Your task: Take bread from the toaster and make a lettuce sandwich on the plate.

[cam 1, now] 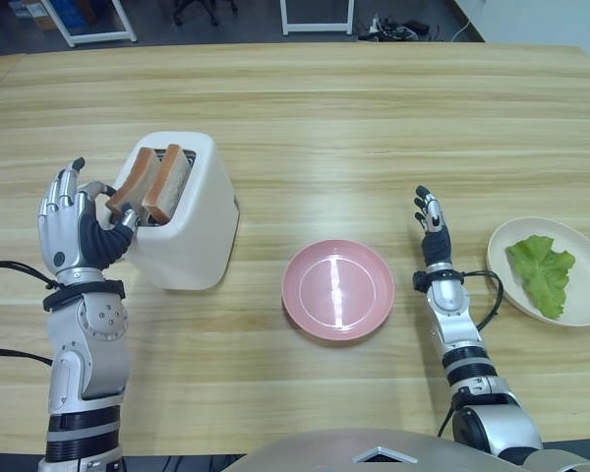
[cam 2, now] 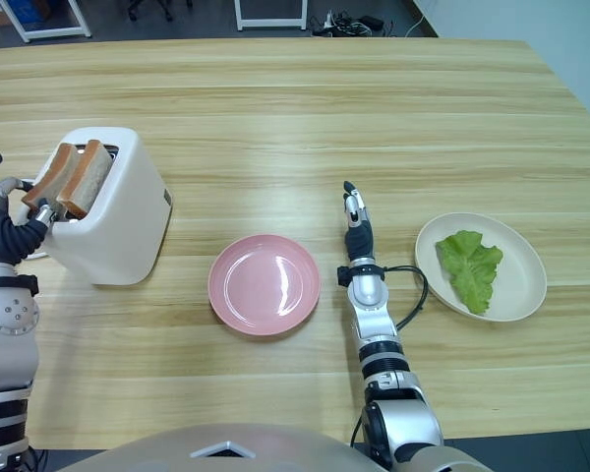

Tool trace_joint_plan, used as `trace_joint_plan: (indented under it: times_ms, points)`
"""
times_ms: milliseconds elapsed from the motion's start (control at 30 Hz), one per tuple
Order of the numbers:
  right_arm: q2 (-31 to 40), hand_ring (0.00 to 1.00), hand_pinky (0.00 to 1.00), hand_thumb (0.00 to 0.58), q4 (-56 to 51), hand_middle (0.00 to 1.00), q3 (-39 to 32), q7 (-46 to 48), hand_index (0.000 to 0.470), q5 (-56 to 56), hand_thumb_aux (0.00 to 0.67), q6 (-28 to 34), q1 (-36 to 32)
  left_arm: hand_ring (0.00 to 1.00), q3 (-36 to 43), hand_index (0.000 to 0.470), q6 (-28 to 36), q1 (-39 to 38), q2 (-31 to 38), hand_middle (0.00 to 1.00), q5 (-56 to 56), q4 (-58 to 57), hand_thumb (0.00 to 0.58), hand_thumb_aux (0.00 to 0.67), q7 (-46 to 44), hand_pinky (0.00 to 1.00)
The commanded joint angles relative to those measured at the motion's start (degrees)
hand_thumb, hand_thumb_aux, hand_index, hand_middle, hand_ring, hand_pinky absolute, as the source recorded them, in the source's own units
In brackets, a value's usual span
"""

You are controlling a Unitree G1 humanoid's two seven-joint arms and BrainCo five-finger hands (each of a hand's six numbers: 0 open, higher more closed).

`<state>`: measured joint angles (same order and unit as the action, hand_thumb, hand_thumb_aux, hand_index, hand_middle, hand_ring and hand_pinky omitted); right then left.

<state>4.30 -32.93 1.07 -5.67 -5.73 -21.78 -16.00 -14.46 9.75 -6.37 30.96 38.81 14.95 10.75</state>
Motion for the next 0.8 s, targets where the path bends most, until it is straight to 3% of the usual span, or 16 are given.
trace_joint_plan:
  times_ms: [33,67,267,367,533,667,800]
  points:
    - [0.0,0.00,0.00,0.000,-0.4,0.00,0.1,0.1,0.000,0.2,0.000,0.8,0.5,0.93,-3.2,0.470,-4.4,2.1,-2.7,0.93,-2.0,3.9,0.580,0.670,6.8,0.93]
    - [-0.1,0.00,0.00,0.000,-0.5,0.00,0.1,0.1,0.000,0.2,0.000,0.8,0.5,1.00,-4.2,0.470,-5.3,2.7,-3.2,1.00,-2.4,4.5,0.580,0.670,8.5,1.00]
    - [-0.4,0.00,0.00,0.000,-1.0,0.00,-0.1,0.1,0.000,0.1,0.000,0.9,0.2,1.00,-11.7,0.470,-15.3,6.6,-7.5,1.00,-6.4,10.8,0.580,0.670,21.4,1.00]
    - [-0.5,0.00,0.00,0.000,-1.5,0.00,-0.1,0.0,0.000,0.0,0.000,0.9,0.2,1.00,-11.5,0.470,-23.3,7.5,-9.7,1.00,-12.5,15.7,0.580,0.670,22.4,1.00]
    - [-0.7,0.00,0.00,0.000,-1.8,0.00,-0.2,-0.1,0.000,0.0,0.000,1.0,-0.1,1.00,-1.8,0.470,-28.1,8.2,-15.6,1.00,-27.9,20.5,0.580,0.670,14.9,1.00]
    - [-0.7,0.00,0.00,0.000,-2.0,0.00,-0.2,0.0,0.000,0.1,0.000,1.1,-0.2,1.00,7.9,0.470,-24.6,7.9,-21.3,1.00,-41.3,19.2,0.580,0.670,6.9,1.00]
    - [-0.5,0.00,0.00,0.000,-1.9,0.00,0.0,0.0,0.000,0.2,0.000,1.2,-0.1,1.00,18.0,0.470,-21.5,5.6,-26.5,1.00,-43.6,13.2,0.580,0.670,1.2,1.00]
